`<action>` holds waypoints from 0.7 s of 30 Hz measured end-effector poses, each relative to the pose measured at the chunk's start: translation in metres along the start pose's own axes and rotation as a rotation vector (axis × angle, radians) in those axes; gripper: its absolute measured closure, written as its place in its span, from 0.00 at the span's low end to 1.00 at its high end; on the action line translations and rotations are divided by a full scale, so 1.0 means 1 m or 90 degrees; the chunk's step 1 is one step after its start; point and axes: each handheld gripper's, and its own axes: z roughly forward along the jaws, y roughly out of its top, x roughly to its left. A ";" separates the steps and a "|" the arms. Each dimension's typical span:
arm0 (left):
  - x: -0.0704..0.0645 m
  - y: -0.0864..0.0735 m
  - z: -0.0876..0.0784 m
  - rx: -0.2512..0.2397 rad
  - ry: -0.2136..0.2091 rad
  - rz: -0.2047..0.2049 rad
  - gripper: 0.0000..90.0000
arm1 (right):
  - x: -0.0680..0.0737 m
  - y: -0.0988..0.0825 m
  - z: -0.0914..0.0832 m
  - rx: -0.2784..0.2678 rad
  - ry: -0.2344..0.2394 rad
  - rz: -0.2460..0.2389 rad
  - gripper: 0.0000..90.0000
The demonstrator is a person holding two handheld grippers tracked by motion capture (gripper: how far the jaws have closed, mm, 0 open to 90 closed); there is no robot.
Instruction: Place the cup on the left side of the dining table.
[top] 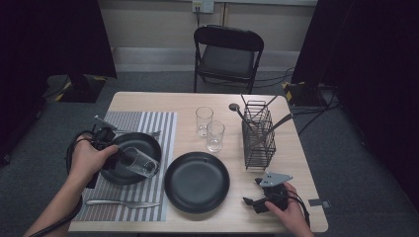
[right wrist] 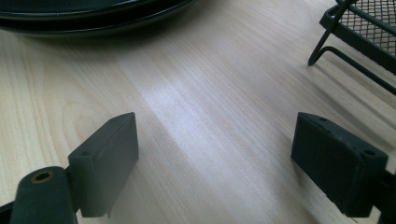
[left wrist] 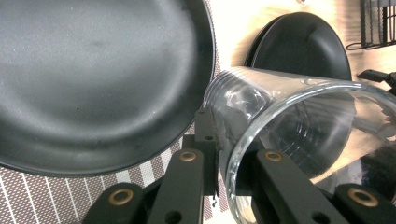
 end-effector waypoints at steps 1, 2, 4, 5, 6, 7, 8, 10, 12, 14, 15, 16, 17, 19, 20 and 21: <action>0.000 0.000 0.000 0.000 0.000 0.001 0.94 | 0.000 0.000 0.000 0.000 0.000 0.000 0.16; 0.000 -0.001 0.000 0.002 0.005 -0.001 0.94 | 0.000 0.000 0.000 0.000 0.000 0.000 0.16; 0.002 -0.001 0.000 0.004 -0.001 0.000 0.94 | 0.000 0.000 0.000 0.000 0.000 0.000 0.16; 0.001 -0.002 0.000 0.000 -0.002 -0.003 0.94 | 0.000 0.000 0.000 0.000 0.000 0.000 0.15; 0.002 -0.003 0.000 0.001 0.002 0.002 0.94 | 0.000 0.000 0.000 0.000 0.000 0.000 0.15; 0.002 -0.003 0.000 0.003 -0.001 0.000 0.94 | 0.000 0.000 0.000 0.000 0.000 0.000 0.15; 0.002 -0.004 0.000 0.004 -0.001 -0.003 0.94 | 0.000 0.000 0.000 0.000 0.000 0.000 0.15; 0.003 -0.005 0.001 0.002 0.000 -0.004 0.94 | 0.000 0.000 0.000 0.000 0.000 0.000 0.15; 0.004 -0.006 0.001 0.008 0.006 0.007 0.94 | 0.000 0.000 0.000 0.000 0.000 0.000 0.15; 0.004 -0.007 0.001 0.008 -0.002 0.007 0.94 | 0.000 0.000 0.000 0.000 0.000 0.000 0.15; 0.003 -0.007 0.001 0.007 -0.001 0.002 0.94 | 0.000 0.000 0.000 0.001 0.000 0.000 0.15; 0.003 -0.008 0.001 0.005 0.003 0.004 0.94 | 0.000 0.000 0.000 0.000 0.000 0.000 0.15; 0.003 -0.008 0.000 0.009 0.007 0.006 0.94 | 0.000 0.000 0.000 0.000 0.000 0.000 0.16; 0.004 -0.009 0.000 0.008 0.002 0.005 0.94 | 0.000 0.000 0.000 0.000 0.000 0.000 0.15; 0.004 -0.010 0.001 0.003 0.002 -0.001 0.94 | 0.000 0.000 0.000 0.000 0.000 0.000 0.16; 0.005 -0.010 0.000 0.007 0.000 0.003 0.94 | 0.000 0.000 0.000 0.000 0.000 0.000 0.15</action>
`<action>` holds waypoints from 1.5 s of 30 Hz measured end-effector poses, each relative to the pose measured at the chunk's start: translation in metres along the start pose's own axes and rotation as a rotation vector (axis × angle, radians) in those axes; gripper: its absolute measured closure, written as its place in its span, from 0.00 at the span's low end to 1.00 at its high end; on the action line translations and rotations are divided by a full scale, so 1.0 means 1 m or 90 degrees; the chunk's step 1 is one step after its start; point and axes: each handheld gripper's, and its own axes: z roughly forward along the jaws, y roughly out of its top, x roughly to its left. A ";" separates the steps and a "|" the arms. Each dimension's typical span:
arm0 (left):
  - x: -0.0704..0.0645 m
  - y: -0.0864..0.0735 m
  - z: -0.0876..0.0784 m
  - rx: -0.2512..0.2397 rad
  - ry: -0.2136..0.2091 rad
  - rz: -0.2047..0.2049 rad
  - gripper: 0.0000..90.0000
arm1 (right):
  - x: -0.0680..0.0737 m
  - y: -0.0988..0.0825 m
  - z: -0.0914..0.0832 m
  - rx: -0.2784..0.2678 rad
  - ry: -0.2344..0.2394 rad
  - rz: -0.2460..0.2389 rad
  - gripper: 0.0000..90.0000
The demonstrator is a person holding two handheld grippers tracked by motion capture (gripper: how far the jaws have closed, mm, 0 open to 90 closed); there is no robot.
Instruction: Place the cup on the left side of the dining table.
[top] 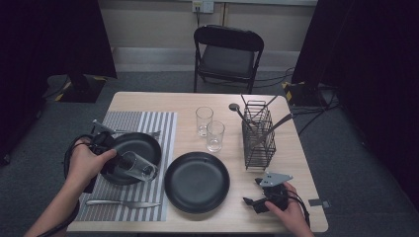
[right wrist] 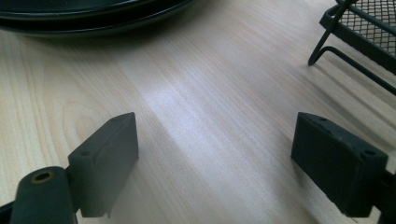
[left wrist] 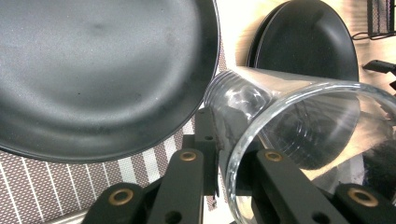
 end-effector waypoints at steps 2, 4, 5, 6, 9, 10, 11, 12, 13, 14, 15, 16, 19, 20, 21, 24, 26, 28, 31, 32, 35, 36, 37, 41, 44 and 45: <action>0.001 -0.001 0.000 -0.001 0.006 0.000 0.94 | 0.000 0.000 0.000 0.000 0.000 0.000 0.16; 0.001 -0.003 0.000 0.001 0.003 -0.002 0.94 | 0.000 0.000 0.000 0.000 0.000 0.000 0.15; 0.002 -0.003 -0.001 0.002 0.002 0.000 0.94 | 0.000 0.000 0.000 0.000 0.000 0.000 0.15; 0.002 -0.004 0.000 0.000 0.004 0.000 0.94 | 0.000 0.000 0.000 0.000 0.000 0.000 0.15; 0.003 -0.006 0.000 0.002 -0.002 -0.001 0.94 | 0.000 0.000 0.000 0.000 0.000 0.000 0.15; 0.003 -0.006 0.000 0.003 -0.001 -0.001 0.94 | 0.000 0.000 0.000 0.000 0.000 0.000 0.16; 0.004 -0.006 0.000 0.003 -0.002 0.000 0.94 | 0.000 0.000 0.000 0.000 0.000 0.000 0.15; 0.004 -0.007 0.000 0.002 0.000 -0.005 0.94 | 0.000 0.000 0.000 0.000 0.000 0.000 0.15; 0.005 -0.007 0.000 0.007 -0.001 0.001 0.94 | 0.000 0.000 0.000 0.000 0.000 0.000 0.15; 0.005 -0.008 0.000 0.005 0.003 0.000 0.94 | 0.000 0.000 0.000 0.000 0.000 0.000 0.15; 0.005 -0.008 0.000 0.007 0.004 -0.005 0.94 | 0.000 0.000 0.000 0.000 0.000 0.000 0.15; 0.006 -0.009 0.001 0.006 0.003 -0.006 0.94 | 0.000 0.000 0.000 0.000 0.000 0.000 0.15; 0.007 -0.010 0.003 0.007 0.003 -0.005 0.94 | 0.000 0.000 0.000 0.000 0.000 0.000 0.15; 0.007 -0.011 0.004 0.007 -0.005 -0.010 0.94 | 0.000 0.000 0.000 0.000 0.000 0.000 0.15; 0.008 -0.011 0.005 0.005 0.000 -0.002 0.94 | 0.000 0.000 0.000 0.000 0.000 0.000 0.15; 0.007 -0.013 0.006 0.012 -0.006 -0.003 0.94 | 0.000 0.000 0.000 0.000 0.000 0.000 0.15; 0.006 -0.014 0.007 0.011 -0.002 0.000 0.94 | 0.000 0.000 0.000 0.000 0.000 0.000 0.15; 0.006 -0.014 0.007 0.012 0.001 -0.002 0.94 | 0.000 0.000 0.000 0.000 0.000 0.000 0.16; 0.006 -0.015 0.008 0.010 -0.007 -0.006 0.94 | 0.000 0.000 0.000 0.000 0.000 0.000 0.16; 0.007 -0.015 0.008 0.012 -0.005 -0.005 0.94 | 0.000 0.000 0.000 0.000 0.000 0.000 0.16; 0.007 -0.017 0.010 0.013 -0.001 -0.004 0.94 | 0.000 0.000 0.000 0.000 0.000 0.000 0.15; 0.008 -0.018 0.010 0.015 -0.002 -0.002 0.94 | 0.000 0.000 0.000 0.000 0.000 0.000 0.16; 0.009 -0.018 0.011 0.015 -0.003 0.000 0.94 | 0.000 0.000 0.000 0.000 0.000 0.000 0.15; 0.010 -0.020 0.013 0.020 -0.002 -0.003 0.94 | 0.000 0.000 0.000 0.000 0.000 0.000 0.15; 0.011 -0.021 0.015 0.022 -0.011 -0.009 0.94 | 0.000 0.000 0.000 0.000 0.000 0.000 0.16; 0.011 -0.022 0.015 0.024 -0.007 -0.008 0.94 | 0.000 0.000 0.000 0.000 0.000 0.000 0.15</action>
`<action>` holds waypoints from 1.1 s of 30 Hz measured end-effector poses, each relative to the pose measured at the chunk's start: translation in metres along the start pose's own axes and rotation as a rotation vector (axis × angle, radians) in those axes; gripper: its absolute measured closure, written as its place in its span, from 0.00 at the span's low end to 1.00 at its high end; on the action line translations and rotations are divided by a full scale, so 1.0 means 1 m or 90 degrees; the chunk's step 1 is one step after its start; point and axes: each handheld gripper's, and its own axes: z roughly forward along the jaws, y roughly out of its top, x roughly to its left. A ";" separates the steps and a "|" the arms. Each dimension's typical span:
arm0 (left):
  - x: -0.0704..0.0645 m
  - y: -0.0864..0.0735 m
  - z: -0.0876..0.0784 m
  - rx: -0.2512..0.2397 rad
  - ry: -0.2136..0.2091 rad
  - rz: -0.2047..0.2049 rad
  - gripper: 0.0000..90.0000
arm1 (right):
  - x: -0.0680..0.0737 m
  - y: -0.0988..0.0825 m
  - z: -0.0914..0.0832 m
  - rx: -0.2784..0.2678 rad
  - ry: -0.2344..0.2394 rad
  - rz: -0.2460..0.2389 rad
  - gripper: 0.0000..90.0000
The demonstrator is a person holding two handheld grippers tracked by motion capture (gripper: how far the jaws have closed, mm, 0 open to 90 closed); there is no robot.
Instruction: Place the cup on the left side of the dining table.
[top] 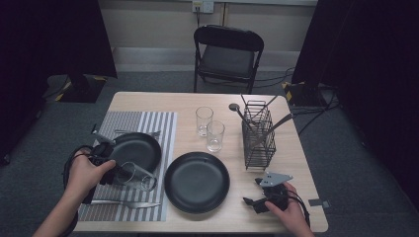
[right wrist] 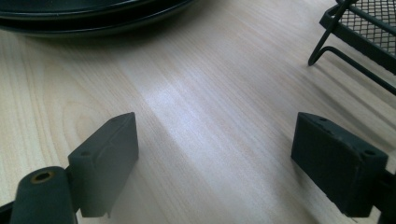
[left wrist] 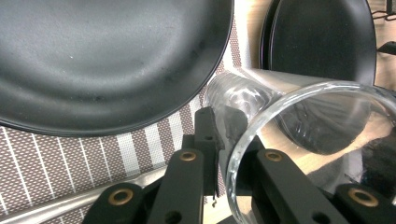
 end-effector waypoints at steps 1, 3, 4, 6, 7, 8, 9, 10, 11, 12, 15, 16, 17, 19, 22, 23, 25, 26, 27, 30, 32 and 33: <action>0.000 0.000 0.000 -0.001 0.002 -0.001 0.94 | 0.000 0.000 0.000 0.000 0.000 0.000 0.16; 0.000 -0.001 0.001 0.001 0.003 0.001 0.94 | 0.000 0.000 0.000 0.000 0.000 0.000 0.16; 0.001 -0.001 0.001 0.002 0.002 0.001 0.94 | 0.000 0.000 0.000 0.000 0.000 0.000 0.16; 0.000 -0.001 0.002 0.000 0.003 -0.004 0.94 | 0.000 0.000 0.000 0.000 0.000 0.000 0.16; 0.000 -0.001 0.002 -0.001 0.009 -0.001 0.94 | 0.000 0.000 0.000 0.000 0.000 0.000 0.15; 0.000 -0.001 0.003 -0.001 0.007 -0.002 0.94 | 0.000 0.000 0.000 0.000 0.000 0.000 0.15; 0.000 -0.002 0.003 0.000 0.010 -0.002 0.94 | 0.000 0.000 0.000 0.000 0.000 0.000 0.15; 0.000 -0.002 0.003 -0.001 0.010 -0.004 0.94 | 0.000 0.000 0.000 0.000 0.000 0.000 0.16; 0.000 -0.002 0.003 0.002 0.008 -0.002 0.94 | 0.000 0.000 0.000 0.000 0.000 0.000 0.15; 0.001 -0.002 0.004 0.002 0.004 -0.001 0.94 | 0.000 0.000 0.000 0.000 0.000 0.000 0.15; 0.000 -0.003 0.005 0.005 0.012 0.000 0.94 | 0.000 0.000 0.000 0.000 0.000 0.000 0.15; 0.001 -0.002 0.006 0.007 0.011 0.006 0.94 | 0.000 0.000 0.000 0.000 0.000 0.000 0.15; 0.001 -0.003 0.006 0.007 0.013 0.006 0.94 | 0.000 0.000 0.000 0.000 0.000 0.000 0.15; 0.000 -0.003 0.007 0.008 0.015 0.002 0.94 | 0.000 0.000 0.000 0.000 0.000 0.000 0.15; 0.001 -0.003 0.008 0.013 0.014 0.005 0.94 | 0.000 0.000 0.000 0.000 0.000 0.000 0.15; 0.001 -0.003 0.009 0.014 0.017 0.004 0.94 | 0.000 0.000 0.000 0.000 0.000 0.000 0.15; 0.001 -0.004 0.010 0.013 0.013 0.000 0.94 | 0.000 0.000 0.000 0.000 0.000 0.000 0.15; 0.002 -0.004 0.010 0.013 0.016 0.003 0.94 | 0.000 0.000 0.000 0.000 0.000 0.000 0.16; 0.002 -0.004 0.010 0.017 0.012 0.005 0.94 | 0.000 0.000 0.000 0.000 0.000 0.000 0.15; 0.003 -0.005 0.010 0.014 0.020 -0.001 0.94 | 0.000 0.000 0.000 0.000 0.000 0.000 0.16; 0.004 -0.005 0.010 0.018 0.019 0.001 0.94 | 0.000 0.000 0.000 0.000 0.000 0.000 0.15; 0.005 -0.005 0.010 0.016 0.022 0.001 0.94 | 0.000 0.000 0.000 0.000 0.000 0.000 0.15</action>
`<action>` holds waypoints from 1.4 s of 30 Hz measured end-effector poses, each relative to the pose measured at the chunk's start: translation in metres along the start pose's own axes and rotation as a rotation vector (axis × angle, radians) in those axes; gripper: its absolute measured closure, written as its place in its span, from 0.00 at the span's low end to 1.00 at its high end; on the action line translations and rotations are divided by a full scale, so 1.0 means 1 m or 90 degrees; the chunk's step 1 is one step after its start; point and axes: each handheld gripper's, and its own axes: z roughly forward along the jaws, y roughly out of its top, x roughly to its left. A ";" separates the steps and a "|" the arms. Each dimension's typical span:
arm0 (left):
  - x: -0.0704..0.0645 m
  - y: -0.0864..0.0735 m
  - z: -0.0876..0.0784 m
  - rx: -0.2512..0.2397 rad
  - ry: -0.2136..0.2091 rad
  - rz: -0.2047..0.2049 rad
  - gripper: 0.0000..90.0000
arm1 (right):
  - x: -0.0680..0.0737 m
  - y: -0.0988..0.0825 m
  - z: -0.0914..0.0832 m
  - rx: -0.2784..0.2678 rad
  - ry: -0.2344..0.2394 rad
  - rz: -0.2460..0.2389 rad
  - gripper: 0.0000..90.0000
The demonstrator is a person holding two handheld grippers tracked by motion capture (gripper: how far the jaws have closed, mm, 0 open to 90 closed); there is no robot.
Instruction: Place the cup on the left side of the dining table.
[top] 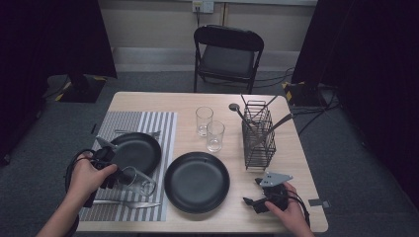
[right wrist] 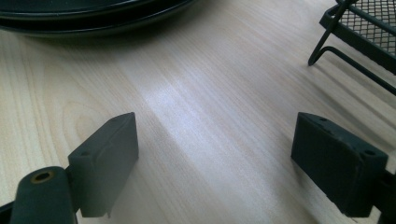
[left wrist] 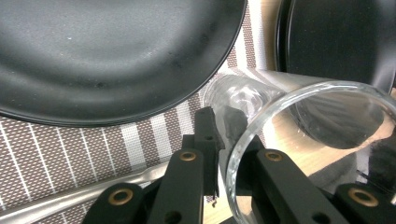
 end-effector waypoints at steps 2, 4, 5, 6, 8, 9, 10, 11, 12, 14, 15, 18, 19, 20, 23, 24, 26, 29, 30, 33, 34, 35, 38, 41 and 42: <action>0.002 0.000 0.001 0.000 -0.003 -0.002 0.94 | 0.000 0.000 0.000 0.000 0.000 0.000 0.16; 0.002 -0.001 0.002 0.002 -0.005 -0.010 0.94 | 0.000 0.000 0.000 0.000 0.000 0.000 0.15; 0.003 -0.001 0.002 0.002 -0.002 -0.007 0.94 | 0.000 0.000 0.000 0.000 0.000 0.000 0.16; 0.003 -0.001 0.002 0.005 -0.001 -0.003 0.94 | 0.000 0.000 0.000 0.000 0.000 0.000 0.16; 0.002 -0.001 0.003 0.006 0.005 -0.007 0.94 | 0.000 0.000 0.000 0.000 0.000 0.000 0.16; 0.002 -0.001 0.003 0.007 0.005 -0.007 0.94 | 0.000 0.000 0.000 0.000 0.000 0.000 0.15; 0.003 -0.001 0.003 0.002 -0.002 -0.003 0.94 | 0.000 0.000 0.000 0.000 0.000 0.000 0.15; 0.002 0.000 0.001 0.002 -0.004 -0.008 0.94 | 0.000 0.000 0.000 0.000 0.000 0.000 0.15; 0.001 0.000 0.000 0.002 0.000 -0.001 0.94 | 0.000 0.000 0.000 0.000 0.000 0.000 0.15; 0.000 0.000 -0.002 0.001 -0.005 -0.003 0.94 | 0.000 0.000 0.000 0.000 0.000 0.000 0.16; -0.001 0.000 -0.003 0.001 0.001 0.000 0.94 | 0.000 0.000 0.000 0.000 0.000 0.000 0.15; -0.002 0.001 -0.002 0.000 0.003 -0.002 0.94 | 0.000 0.000 0.000 0.000 0.000 0.000 0.15; -0.002 0.001 -0.002 -0.001 0.002 -0.003 0.94 | 0.000 0.000 0.000 0.000 0.000 0.000 0.15; -0.002 0.001 -0.002 0.000 0.001 -0.003 0.94 | 0.000 0.000 0.000 0.000 0.000 0.000 0.15; -0.002 0.001 -0.002 -0.002 -0.002 -0.005 0.94 | 0.000 0.000 0.000 0.000 0.000 0.000 0.15; -0.001 0.002 -0.002 -0.002 -0.005 -0.005 0.94 | 0.000 0.000 0.000 0.000 0.000 0.000 0.15; 0.000 0.002 -0.002 -0.002 -0.002 -0.015 0.94 | 0.000 0.000 0.000 0.000 0.000 0.000 0.15; 0.000 0.003 -0.002 -0.001 -0.008 -0.014 0.93 | 0.000 0.000 0.000 0.000 0.000 0.000 0.15; 0.000 0.003 -0.002 -0.003 -0.008 -0.013 0.93 | 0.000 0.000 0.000 0.000 0.000 0.000 0.16; -0.001 0.003 -0.002 -0.006 -0.010 -0.017 0.92 | 0.000 0.000 0.000 0.000 0.000 0.000 0.15; -0.002 0.003 -0.002 -0.003 -0.012 -0.016 0.92 | 0.000 0.000 0.000 0.000 0.000 0.000 0.16; -0.002 0.003 -0.002 -0.003 -0.011 -0.016 0.92 | 0.000 0.000 0.000 0.000 0.000 0.000 0.15; -0.002 0.003 -0.002 -0.003 -0.011 -0.015 0.91 | 0.000 0.000 0.000 0.000 0.000 0.000 0.15; -0.002 0.003 -0.002 -0.005 -0.019 -0.017 0.91 | 0.000 0.000 0.000 0.000 0.000 0.000 0.16; -0.002 0.003 -0.002 -0.003 -0.021 -0.013 0.91 | 0.000 0.000 0.000 0.000 0.000 0.000 0.16</action>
